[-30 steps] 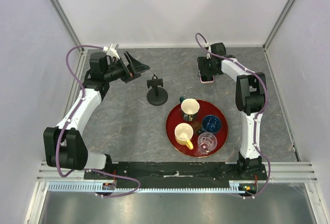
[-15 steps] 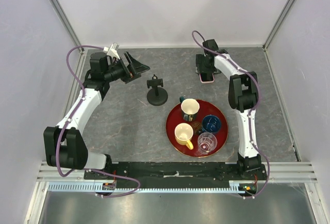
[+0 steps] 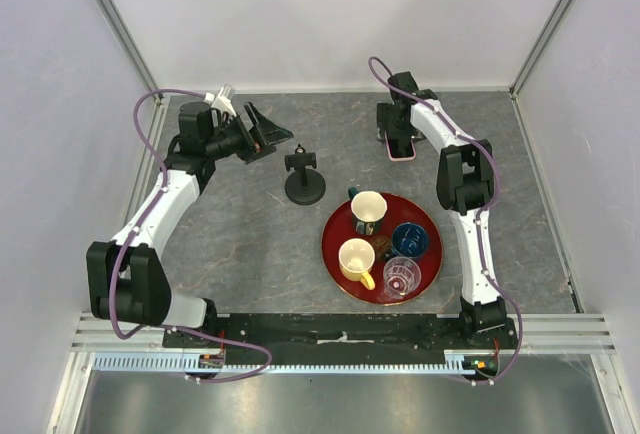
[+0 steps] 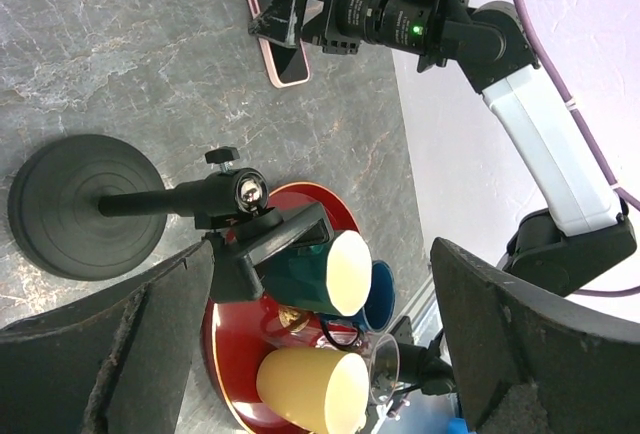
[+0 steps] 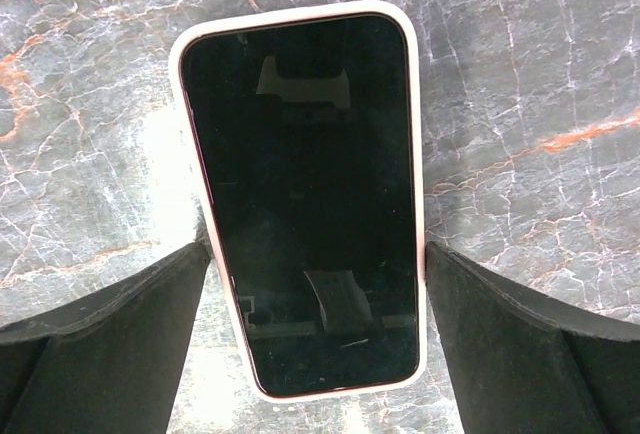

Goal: Place the phone on the phone stand

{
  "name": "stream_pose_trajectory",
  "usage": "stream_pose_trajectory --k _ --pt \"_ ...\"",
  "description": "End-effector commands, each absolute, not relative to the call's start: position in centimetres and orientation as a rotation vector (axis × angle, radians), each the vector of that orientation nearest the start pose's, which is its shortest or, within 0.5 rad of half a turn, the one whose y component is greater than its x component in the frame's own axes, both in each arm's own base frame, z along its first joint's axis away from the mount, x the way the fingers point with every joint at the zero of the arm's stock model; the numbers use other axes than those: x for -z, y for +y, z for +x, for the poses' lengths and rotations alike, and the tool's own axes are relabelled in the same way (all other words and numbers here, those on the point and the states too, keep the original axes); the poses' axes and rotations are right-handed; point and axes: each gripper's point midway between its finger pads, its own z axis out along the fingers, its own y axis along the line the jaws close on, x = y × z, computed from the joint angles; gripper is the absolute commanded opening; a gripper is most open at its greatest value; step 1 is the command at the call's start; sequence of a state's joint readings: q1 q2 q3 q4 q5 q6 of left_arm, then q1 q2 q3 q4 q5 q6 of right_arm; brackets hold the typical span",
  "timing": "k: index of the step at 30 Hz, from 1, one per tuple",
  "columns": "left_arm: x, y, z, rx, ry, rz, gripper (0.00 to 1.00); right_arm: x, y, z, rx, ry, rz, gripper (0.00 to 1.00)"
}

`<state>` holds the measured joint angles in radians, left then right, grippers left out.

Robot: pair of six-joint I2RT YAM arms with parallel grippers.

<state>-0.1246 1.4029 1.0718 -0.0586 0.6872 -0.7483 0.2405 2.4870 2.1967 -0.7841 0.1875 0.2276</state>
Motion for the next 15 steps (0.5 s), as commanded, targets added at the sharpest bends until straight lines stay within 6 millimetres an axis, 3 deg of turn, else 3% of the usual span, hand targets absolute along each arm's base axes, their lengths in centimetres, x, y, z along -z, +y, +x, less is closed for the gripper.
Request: stream_pose_trajectory --k 1,5,6,8,9,11,12,13,15 --pt "-26.7 -18.0 37.3 1.183 2.034 -0.100 0.94 1.6 12.0 53.1 0.054 2.748 -0.019 0.93" --pt "-27.2 -17.7 37.4 0.903 2.045 -0.047 0.94 1.7 11.9 53.3 0.070 2.755 -0.029 0.89" --pt "-28.5 -18.2 37.4 0.875 2.026 -0.025 0.94 1.7 11.8 53.3 0.076 2.757 -0.034 0.88" --pt "-29.4 -19.7 36.4 0.855 2.037 0.012 0.95 1.9 11.5 53.0 0.099 2.766 -0.043 0.88" --pt "-31.1 -20.2 36.3 0.865 2.012 0.024 0.95 2.1 11.2 52.8 0.118 2.769 -0.045 0.87" --pt "-32.6 -21.0 35.7 0.879 1.997 0.040 0.95 2.5 11.0 52.8 0.141 2.767 -0.033 0.80" --pt "-34.4 -21.1 35.8 0.880 1.955 0.050 0.95 2.7 10.9 52.8 0.145 2.768 -0.031 0.75" --pt "-35.1 -21.2 35.7 0.875 1.937 0.057 0.95 2.7 11.0 53.0 0.136 2.756 -0.032 0.61" --pt "-36.5 -21.2 36.1 0.851 1.899 0.071 0.95 2.9 11.1 53.0 0.129 2.753 -0.032 0.49"
